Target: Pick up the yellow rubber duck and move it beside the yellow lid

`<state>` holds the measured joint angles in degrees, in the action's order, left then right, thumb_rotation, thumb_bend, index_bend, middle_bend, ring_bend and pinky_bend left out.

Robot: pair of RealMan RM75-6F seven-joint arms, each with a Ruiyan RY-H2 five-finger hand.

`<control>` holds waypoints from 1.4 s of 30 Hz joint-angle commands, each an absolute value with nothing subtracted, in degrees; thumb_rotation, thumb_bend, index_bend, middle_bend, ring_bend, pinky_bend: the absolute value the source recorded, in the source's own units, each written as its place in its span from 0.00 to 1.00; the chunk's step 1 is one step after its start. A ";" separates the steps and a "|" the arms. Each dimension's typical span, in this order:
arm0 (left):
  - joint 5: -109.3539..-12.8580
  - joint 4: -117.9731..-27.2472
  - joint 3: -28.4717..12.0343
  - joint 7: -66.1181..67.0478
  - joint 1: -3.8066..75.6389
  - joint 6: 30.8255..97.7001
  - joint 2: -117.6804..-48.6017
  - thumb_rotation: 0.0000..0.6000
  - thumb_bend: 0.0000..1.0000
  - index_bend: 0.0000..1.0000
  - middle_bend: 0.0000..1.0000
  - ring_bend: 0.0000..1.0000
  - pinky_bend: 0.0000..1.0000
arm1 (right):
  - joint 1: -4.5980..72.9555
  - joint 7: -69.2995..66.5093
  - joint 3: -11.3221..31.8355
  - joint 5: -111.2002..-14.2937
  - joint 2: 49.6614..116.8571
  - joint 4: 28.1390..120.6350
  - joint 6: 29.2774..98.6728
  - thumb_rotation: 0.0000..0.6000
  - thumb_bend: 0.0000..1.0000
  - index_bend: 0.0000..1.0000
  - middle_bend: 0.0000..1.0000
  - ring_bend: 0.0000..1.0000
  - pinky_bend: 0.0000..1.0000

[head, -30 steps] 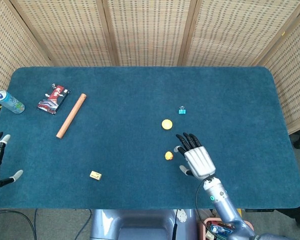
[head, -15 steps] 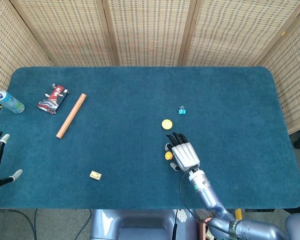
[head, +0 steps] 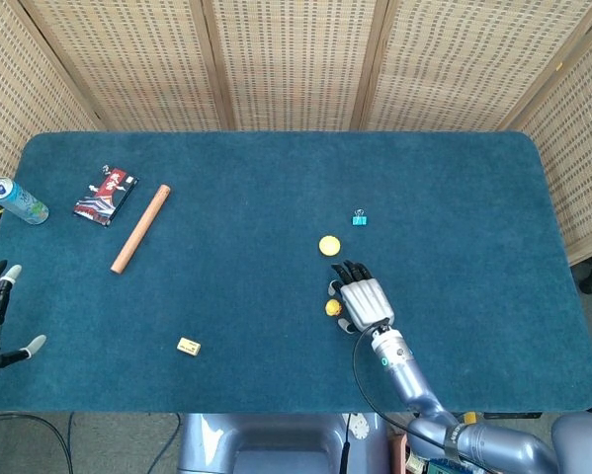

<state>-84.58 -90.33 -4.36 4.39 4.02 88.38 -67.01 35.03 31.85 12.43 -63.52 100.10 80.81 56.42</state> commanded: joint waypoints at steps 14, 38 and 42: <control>-84.18 -90.02 -4.49 4.31 4.20 87.97 -67.15 1.00 0.11 0.00 0.00 0.00 0.00 | 36.91 31.04 11.28 -61.94 102.11 77.56 55.98 1.00 0.21 0.45 0.17 0.00 0.12; -84.12 -89.80 -4.68 4.29 4.09 88.49 -67.21 1.00 0.11 0.00 0.00 0.00 0.00 | 40.17 34.86 13.80 -60.34 100.03 80.74 57.63 1.00 0.21 0.51 0.21 0.00 0.14; -84.05 -89.93 -4.78 4.38 4.02 88.68 -67.12 1.00 0.11 0.00 0.00 0.00 0.00 | 41.93 36.06 15.44 -58.31 99.76 80.59 56.57 1.00 0.21 0.51 0.21 0.00 0.14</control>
